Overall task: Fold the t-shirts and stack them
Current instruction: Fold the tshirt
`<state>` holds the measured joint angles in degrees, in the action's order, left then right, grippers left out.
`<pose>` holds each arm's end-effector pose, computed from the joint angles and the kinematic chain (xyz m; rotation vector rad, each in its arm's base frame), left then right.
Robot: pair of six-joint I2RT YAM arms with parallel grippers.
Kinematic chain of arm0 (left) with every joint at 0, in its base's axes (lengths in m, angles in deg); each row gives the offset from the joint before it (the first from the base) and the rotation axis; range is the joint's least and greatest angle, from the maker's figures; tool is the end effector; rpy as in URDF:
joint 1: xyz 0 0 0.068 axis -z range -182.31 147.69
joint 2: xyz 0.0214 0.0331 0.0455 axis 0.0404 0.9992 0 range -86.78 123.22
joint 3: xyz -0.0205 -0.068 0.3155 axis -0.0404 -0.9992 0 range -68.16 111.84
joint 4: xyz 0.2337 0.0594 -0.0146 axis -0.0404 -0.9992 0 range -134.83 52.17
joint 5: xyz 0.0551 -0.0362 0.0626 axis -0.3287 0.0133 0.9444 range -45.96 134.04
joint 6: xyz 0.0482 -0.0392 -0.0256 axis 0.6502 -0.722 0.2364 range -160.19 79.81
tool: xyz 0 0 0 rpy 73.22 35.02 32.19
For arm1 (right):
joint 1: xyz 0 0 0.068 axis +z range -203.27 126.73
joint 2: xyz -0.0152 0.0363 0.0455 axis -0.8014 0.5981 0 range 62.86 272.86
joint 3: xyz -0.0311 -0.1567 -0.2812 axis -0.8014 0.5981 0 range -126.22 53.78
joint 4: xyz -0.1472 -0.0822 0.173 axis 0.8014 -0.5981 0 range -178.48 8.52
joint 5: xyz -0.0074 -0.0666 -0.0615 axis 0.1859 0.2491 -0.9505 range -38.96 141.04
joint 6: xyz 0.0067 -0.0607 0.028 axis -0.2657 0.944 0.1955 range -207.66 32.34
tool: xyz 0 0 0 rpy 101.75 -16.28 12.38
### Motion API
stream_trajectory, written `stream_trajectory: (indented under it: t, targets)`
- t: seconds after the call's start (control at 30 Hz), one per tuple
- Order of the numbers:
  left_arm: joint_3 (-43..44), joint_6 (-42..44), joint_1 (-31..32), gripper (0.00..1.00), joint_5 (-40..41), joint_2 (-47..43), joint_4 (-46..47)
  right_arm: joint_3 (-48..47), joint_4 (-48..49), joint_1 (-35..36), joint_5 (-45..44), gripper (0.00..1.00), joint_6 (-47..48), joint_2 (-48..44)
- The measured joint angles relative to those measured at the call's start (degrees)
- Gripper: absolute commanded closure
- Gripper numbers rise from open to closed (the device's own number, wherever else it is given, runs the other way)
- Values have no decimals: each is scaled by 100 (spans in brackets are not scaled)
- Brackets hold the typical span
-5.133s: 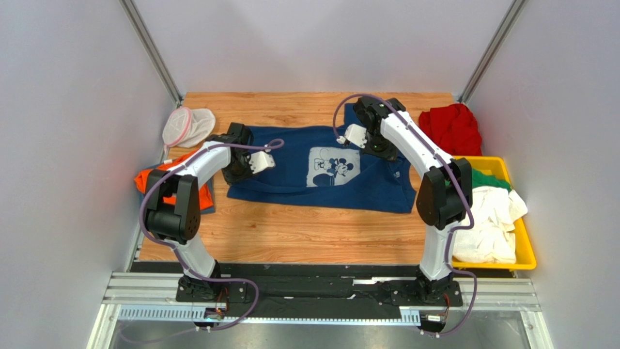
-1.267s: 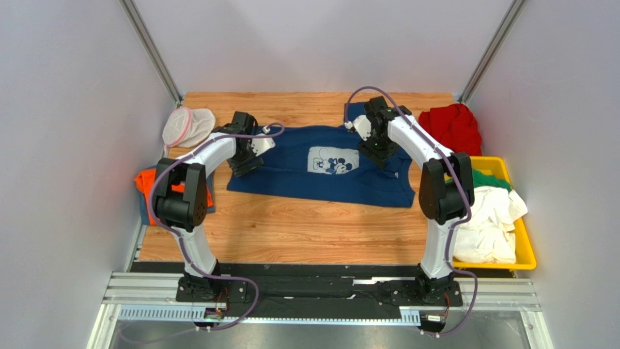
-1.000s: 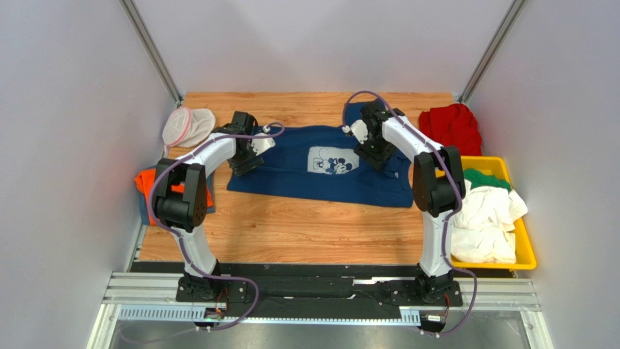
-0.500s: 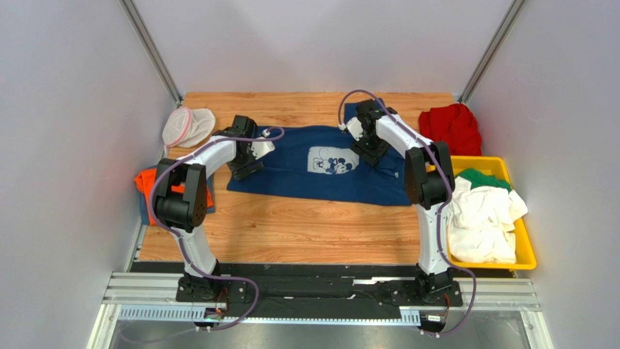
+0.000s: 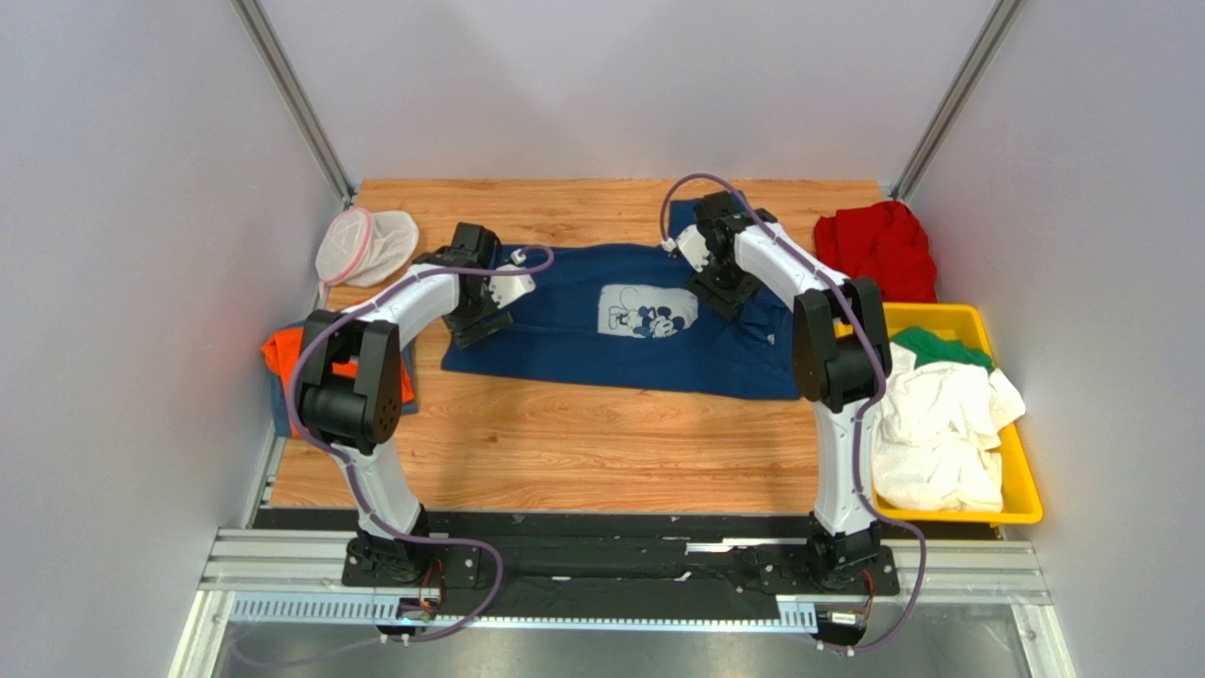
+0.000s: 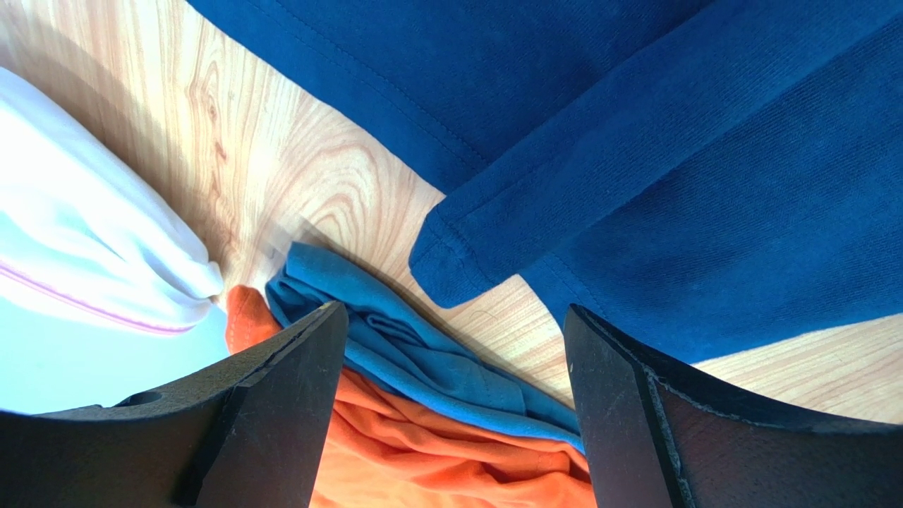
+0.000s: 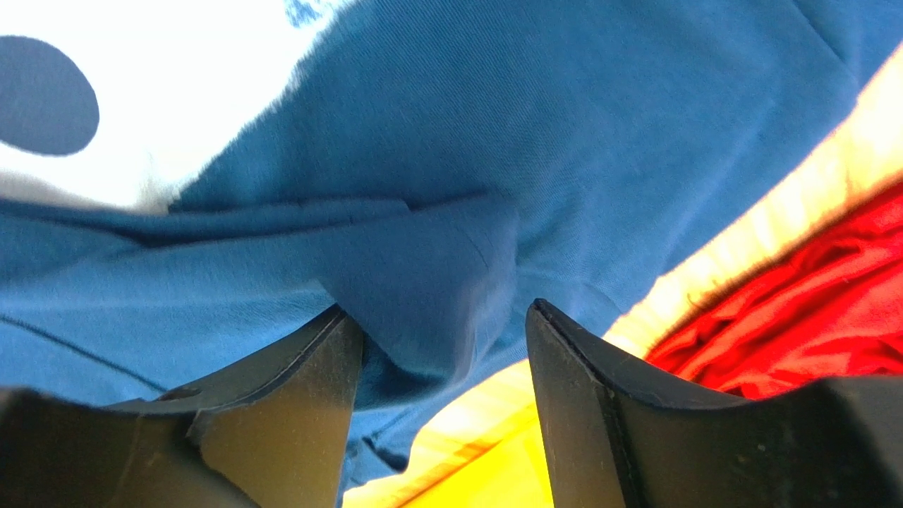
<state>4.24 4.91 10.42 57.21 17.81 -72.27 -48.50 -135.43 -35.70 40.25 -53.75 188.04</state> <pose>0.3645 -0.0698 0.2351 1.2845 2.4624 0.4678 0.4418 0.1294 0.2166 -1.2413 2.6482 -0.3212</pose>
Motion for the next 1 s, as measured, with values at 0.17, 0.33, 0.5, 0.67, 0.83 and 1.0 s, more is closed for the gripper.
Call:
stream_trajectory:
  t: [0.17,0.33,0.5,0.67,0.83,1.0]
  targets:
    - [-9,0,7,16,2,0,13,68,20,0,-79,38,28,-269]
    - [-52,0,7,16,2,0,61,68,94,0,-90,38,37,-330]
    - [-92,0,7,16,13,0,116,68,142,-11,-90,38,37,-323]
    - [-92,2,7,16,46,0,162,63,260,-37,-90,38,37,-160]
    - [-94,4,7,16,52,0,197,162,529,-76,-133,38,44,116]
    - [-94,4,7,16,68,0,278,208,629,-76,-203,38,44,98]
